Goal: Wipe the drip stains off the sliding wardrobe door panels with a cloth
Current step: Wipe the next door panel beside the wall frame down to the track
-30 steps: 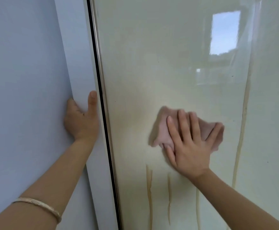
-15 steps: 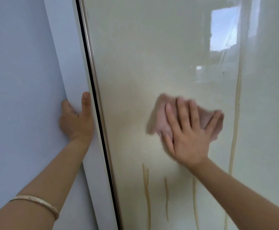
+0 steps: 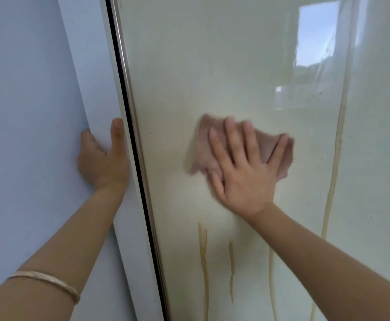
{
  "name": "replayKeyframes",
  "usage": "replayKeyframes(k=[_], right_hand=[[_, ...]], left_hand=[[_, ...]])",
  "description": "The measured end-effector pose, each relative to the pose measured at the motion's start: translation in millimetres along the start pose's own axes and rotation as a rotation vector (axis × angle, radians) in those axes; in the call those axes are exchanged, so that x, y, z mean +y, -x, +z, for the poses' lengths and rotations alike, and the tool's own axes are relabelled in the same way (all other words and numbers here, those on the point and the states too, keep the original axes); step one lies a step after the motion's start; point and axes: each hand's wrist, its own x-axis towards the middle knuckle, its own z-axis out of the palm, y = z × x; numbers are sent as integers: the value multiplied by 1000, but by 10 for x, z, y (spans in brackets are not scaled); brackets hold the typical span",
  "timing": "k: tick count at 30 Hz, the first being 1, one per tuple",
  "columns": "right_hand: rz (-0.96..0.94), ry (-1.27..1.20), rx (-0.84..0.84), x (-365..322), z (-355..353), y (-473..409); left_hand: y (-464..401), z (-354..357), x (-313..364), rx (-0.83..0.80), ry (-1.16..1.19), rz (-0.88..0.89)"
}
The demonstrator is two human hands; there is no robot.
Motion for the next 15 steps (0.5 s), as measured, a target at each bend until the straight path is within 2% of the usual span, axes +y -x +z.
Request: replayKeyframes(k=[3, 5, 11, 15], right_hand=[[-230, -17, -114, -168, -41, 493], [-292, -21, -117, -142, -47, 467], [-98, -117, -8, -272, 3, -171], [-106, -65, 46, -298, 54, -135]], left_hand=[[2, -2, -3, -5, -6, 4], [-8, -11, -11, 2, -2, 10], [-12, 12, -42, 5, -24, 11], [-3, -18, -90, -35, -21, 20]])
